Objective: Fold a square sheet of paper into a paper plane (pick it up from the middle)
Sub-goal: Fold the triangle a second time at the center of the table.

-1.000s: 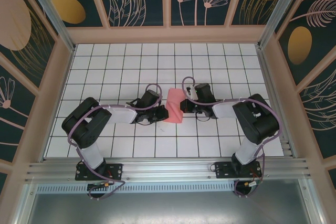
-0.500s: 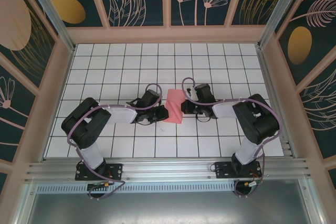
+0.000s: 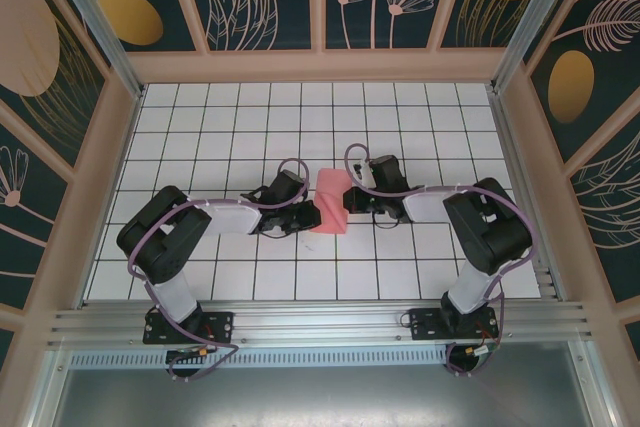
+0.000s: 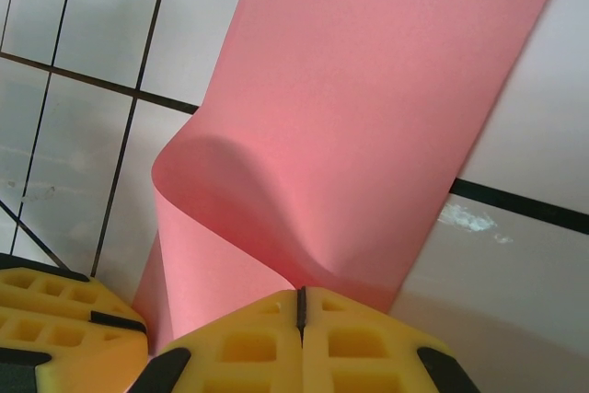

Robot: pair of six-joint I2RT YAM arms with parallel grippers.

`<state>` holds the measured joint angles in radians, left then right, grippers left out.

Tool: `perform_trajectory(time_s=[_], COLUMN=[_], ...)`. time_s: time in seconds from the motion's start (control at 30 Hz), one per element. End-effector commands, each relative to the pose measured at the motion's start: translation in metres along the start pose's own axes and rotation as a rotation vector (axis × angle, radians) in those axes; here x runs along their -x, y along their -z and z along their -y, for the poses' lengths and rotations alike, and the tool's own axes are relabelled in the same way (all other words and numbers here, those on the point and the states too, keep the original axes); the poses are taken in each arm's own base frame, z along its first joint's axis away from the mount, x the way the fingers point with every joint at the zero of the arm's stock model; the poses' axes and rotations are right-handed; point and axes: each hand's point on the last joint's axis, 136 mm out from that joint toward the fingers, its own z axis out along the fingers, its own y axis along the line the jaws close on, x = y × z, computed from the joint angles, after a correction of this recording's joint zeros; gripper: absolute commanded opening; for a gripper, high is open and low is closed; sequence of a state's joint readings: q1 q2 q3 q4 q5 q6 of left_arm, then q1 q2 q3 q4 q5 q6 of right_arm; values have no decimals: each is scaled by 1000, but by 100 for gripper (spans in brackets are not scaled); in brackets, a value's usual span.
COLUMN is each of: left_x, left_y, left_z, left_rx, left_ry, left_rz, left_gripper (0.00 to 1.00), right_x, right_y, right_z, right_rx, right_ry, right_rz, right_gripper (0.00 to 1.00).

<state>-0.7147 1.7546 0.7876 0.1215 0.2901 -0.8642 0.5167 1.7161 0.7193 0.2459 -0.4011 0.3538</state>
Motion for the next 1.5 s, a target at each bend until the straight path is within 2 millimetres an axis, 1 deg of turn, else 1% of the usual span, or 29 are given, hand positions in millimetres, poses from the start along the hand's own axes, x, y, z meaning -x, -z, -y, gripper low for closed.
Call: perform_trajectory(time_s=[0.0,0.1,0.33,0.37,0.43,0.5,0.63,0.7,0.8,0.87,0.93,1.13,1.27,1.33,1.47], left_x=[-7,-4,9,14,20,26,40,47,57,56,66,70,69,69,66], left_y=[1,3,11,18,24,29,39,40,33,22,18,3,-6,-7,-8], left_z=[-19,-15,1,11,19,25,45,55,63,59,67,70,61,53,44], left_rx=[91,86,53,31,14,1,-47,-74,-77,-73,-86,-103,-70,-43,-13], left_ry=[1,-4,-17,-25,-27,-30,-42,-44,-46,-36,-32,-28,-14,-4,4], left_rz=[-17,-11,23,43,67,92,140,155,159,145,162,149,140,151,149], left_gripper=[16,18,23,24,25,29,32,32,31,30,30,31,30,30,29], right_x=[1,-1,-8,-9,-9,-9,-5,-3,-2,-2,-2,-1,0,2,4], right_y=[-4,-6,-12,-12,-13,-13,-12,-12,-12,-12,-12,-11,-11,-10,-8], right_z=[3,6,12,12,11,10,5,4,3,3,2,-1,-4,-5,-10], right_rx=[-10,-21,-49,-50,-48,-48,-41,-41,-40,-38,-34,-24,-7,0,33], right_ry=[15,14,15,14,16,19,26,30,29,27,28,31,25,19,1], right_rz=[-13,-26,-48,-51,-53,-55,-50,-47,-44,-44,-46,-45,-42,-37,-32], right_gripper=[0,0,0,0,0,0,0,0,0,0,0,0,2,4,9])
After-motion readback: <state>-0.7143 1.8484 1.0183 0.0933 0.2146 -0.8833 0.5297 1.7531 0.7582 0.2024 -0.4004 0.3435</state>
